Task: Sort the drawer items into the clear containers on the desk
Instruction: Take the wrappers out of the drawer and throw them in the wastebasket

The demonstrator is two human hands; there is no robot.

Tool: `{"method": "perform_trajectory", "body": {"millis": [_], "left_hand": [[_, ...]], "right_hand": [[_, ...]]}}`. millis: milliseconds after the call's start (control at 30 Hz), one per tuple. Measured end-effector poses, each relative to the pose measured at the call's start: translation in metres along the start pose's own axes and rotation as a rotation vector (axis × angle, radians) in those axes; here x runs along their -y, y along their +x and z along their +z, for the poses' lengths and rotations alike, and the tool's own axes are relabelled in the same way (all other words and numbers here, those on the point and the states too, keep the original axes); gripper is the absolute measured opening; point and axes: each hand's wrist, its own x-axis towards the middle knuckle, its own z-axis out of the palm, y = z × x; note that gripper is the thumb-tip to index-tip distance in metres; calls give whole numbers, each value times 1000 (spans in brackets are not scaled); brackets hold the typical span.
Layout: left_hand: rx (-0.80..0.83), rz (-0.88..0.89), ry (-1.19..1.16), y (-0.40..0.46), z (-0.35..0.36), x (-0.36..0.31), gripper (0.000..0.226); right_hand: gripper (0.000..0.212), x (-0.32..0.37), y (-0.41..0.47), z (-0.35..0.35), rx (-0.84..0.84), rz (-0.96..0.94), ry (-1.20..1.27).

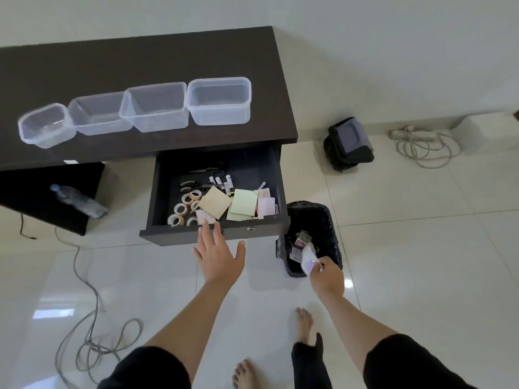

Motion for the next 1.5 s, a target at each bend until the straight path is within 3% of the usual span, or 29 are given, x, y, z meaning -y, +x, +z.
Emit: {"method": "perform_trajectory", "body": {"millis": [133,333,500,667,800,1100,1300,1500], "left_hand": [[77,-46,62,14,16,-7,78],[-7,-235,-72,18,41,-30,92],[-27,-314,-87,23,47,-41,90],[-15,-336,-47,22,43,-44,88],[16,-351,-34,23,38,-46,89],[59,-339,7,30,21,-44,81],[67,-274,25,64,-5,-14,72],[66,-245,-63,128,-38,39,65]], "right_hand": [[22,12,41,-4,49,62,-5],[19,29,100,-14,144,127,-14],[37,40,128,-24,292,184,-41],[31,59,134,-33,295,168,11],[24,84,115,-35,281,79,233],[16,131,54,-28,182,-131,448],[18,194,48,-5,171,-398,325],[19,246,44,52,286,-419,146]]}}
